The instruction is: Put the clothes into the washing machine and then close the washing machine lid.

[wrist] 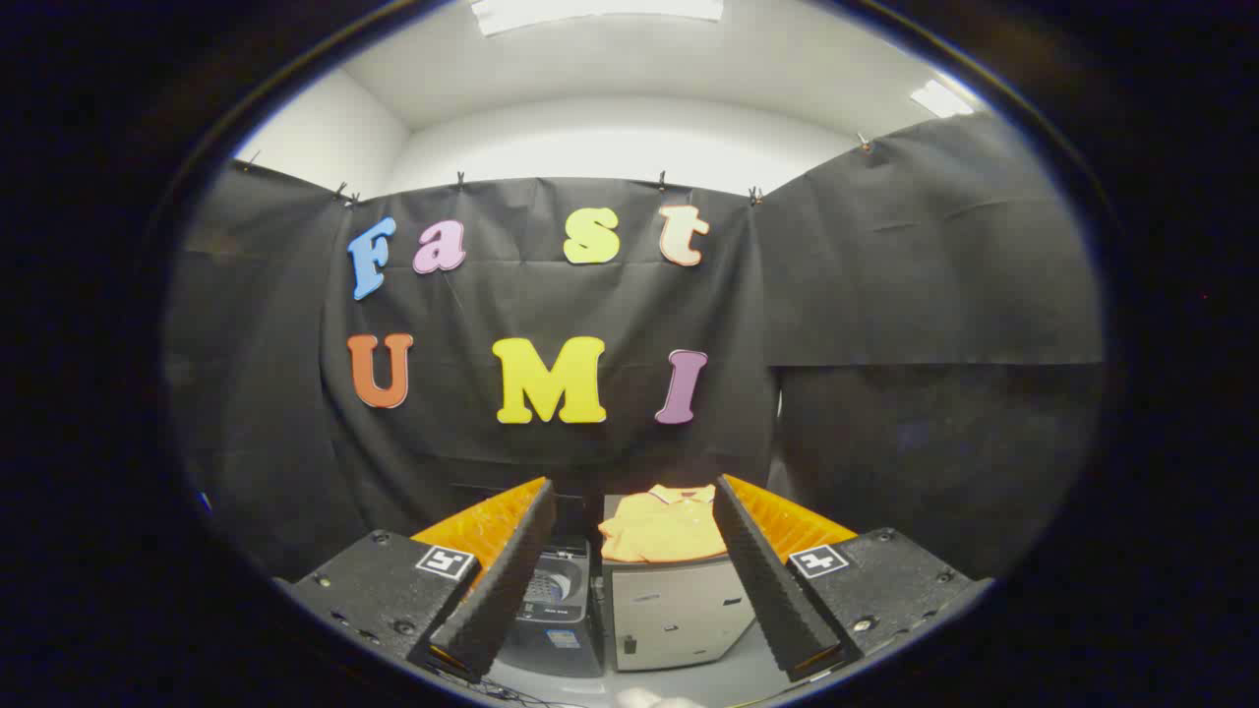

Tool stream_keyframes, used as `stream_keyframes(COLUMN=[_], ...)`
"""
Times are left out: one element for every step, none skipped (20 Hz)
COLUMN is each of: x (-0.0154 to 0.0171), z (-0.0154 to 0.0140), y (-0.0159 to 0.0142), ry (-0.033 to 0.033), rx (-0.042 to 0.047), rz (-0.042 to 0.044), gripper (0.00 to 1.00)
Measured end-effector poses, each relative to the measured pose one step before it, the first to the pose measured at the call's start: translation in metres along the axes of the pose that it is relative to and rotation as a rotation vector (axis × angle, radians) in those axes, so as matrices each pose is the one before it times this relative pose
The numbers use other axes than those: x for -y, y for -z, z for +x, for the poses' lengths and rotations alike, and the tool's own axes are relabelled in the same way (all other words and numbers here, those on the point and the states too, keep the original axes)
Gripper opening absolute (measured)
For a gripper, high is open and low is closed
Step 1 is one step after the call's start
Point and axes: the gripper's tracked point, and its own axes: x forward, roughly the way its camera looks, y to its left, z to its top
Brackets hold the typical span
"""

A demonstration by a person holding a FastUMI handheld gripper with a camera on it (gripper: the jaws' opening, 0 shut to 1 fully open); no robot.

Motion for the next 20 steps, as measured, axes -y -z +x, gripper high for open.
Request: stream_keyframes(x=[-0.00005,-0.00054,-0.00041,-0.00035,-0.00100,-0.00115,0.00092,0.00006,-0.00099,0.00013,-0.00039,-0.00117,-0.00079,-0.00049,0.00013,-0.00040,-0.00043,-0.00031,-0.00029,0.00042], z=[0.00037,0.00018,-0.00001,-0.00038,0.00012,-0.00043,0.00049,0.00104,0.00012,0.00071,0.00022,0.00014,-0.00042,0.00036,0.00086,0.00071,-0.00003,0.00112,-0.00053,0.00009], y=[-0.00053,-0.00014,-0.00005,-0.00057,0.00142,-0.00049,0.00081,-0.00041,-0.00046,-0.00010,0.00117,-0.00053,0.00096,0.00023,0.00046,-0.00077,0.00014,-0.00055,0.00118,0.00026], ry=[-0.00048,-0.00052,-0.00093,-0.00141,-0.00209,-0.00094,0.00086,-0.00025,-0.00003,0.00225,0.00112,-0.00214,0.00045,0.00094,0.00084,0.00098,0.00179,0.00257,0.00213,0.00380], rx=[-0.00099,0.00074,-0.00232,0.00071,-0.00206,-0.00145,-0.00057,-0.00112,0.00106,-0.00413,-0.00036,-0.00067,-0.00220,0.00038,0.00067,-0.00191,0.00226,0.00007,0.00008,0.00064], rz=[-0.00179,-0.00226,-0.00218,-0.00006,0.00032,0.00010,-0.00065,0.00207,0.00179,0.00003,-0.00002,-0.00001,-0.00056,-0.00020,0.00044,0.00061,0.00056,-0.00164,-0.00195,-0.00047], gripper=[1.00,1.00,1.00,1.00,1.00,1.00,1.00,1.00,1.00,1.00,1.00,1.00,1.00,1.00,1.00,1.00,1.00,1.00,1.00,1.00])
